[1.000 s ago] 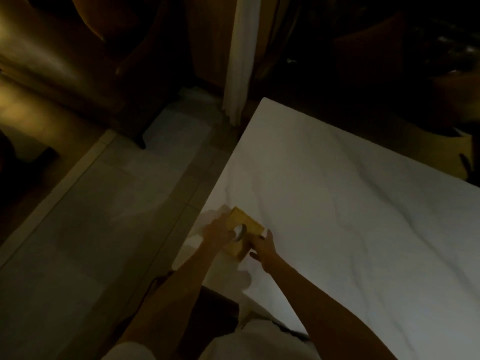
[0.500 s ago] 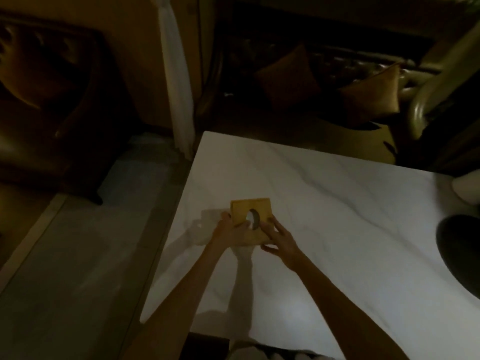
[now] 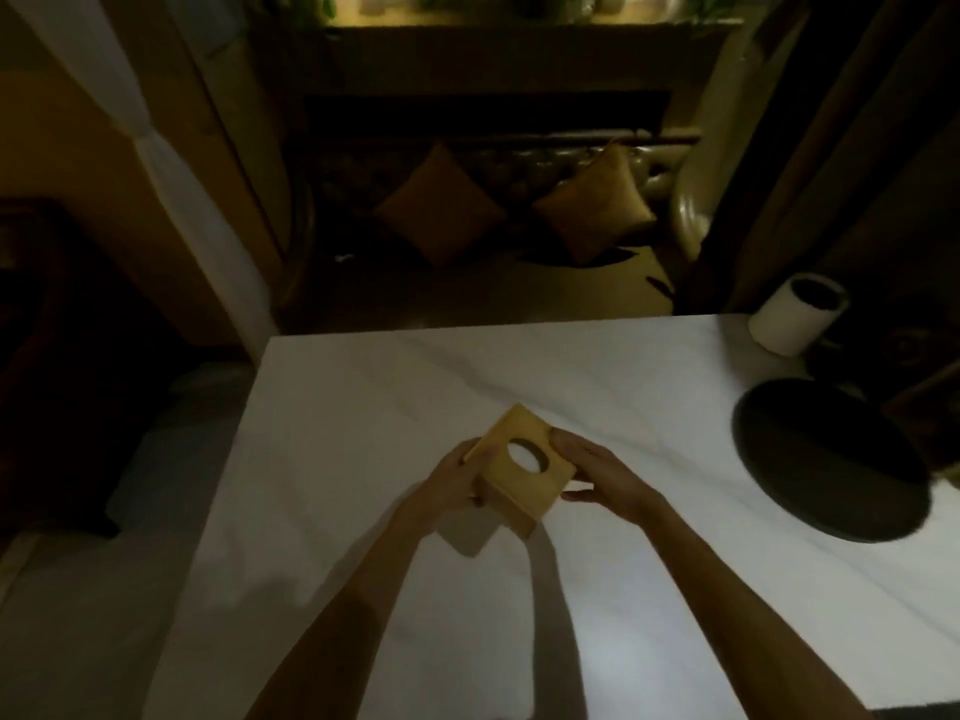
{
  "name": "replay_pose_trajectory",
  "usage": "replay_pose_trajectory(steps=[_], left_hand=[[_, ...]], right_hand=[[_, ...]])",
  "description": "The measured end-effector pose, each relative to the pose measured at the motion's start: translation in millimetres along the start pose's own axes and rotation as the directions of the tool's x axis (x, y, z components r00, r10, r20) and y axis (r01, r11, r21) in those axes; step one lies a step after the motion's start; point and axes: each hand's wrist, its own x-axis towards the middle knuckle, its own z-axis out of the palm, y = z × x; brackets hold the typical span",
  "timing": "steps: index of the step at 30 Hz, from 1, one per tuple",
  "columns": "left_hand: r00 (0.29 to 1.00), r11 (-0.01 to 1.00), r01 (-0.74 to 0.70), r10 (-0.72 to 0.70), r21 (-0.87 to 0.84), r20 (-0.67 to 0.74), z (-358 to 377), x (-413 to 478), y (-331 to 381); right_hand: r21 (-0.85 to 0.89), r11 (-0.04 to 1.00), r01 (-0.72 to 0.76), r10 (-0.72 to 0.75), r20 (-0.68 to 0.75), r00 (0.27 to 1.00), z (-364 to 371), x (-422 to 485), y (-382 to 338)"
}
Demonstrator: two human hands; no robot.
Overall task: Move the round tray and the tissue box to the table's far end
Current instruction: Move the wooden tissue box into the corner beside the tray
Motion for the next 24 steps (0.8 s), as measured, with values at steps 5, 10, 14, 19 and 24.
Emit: replay_pose_trajectory(steps=[5, 10, 14, 19, 24], left_hand=[[0.995, 0.995, -0.099, 0.099, -0.013, -0.006, 169, 44, 24], [0.997, 0.99, -0.062, 0.056, 0.13, 0.047, 330, 78, 42], [0.973, 0.943, -0.144, 0.079, 0.301, 0.218, 431, 92, 60], [0.886, 0.849, -0.303, 0.083, 0.433, 0.457, 524, 105, 74], [0.738, 0.845, -0.44, 0.148, 0.303, 0.658, 593, 112, 58]], right_hand=[[0.222, 0.969, 0.107, -0.056, -0.225, 0.973, -128, -31, 36], [0.326, 0.916, 0.235, -0.093, -0.398, 0.913, -239, -85, 74], [0.304, 0.89, 0.34, -0.081, -0.628, 0.774, -310, -126, 90], [0.214, 0.88, 0.423, -0.046, -0.849, 0.526, -368, -178, 106], [0.099, 0.893, 0.438, -0.114, -0.894, 0.434, -399, -219, 135]])
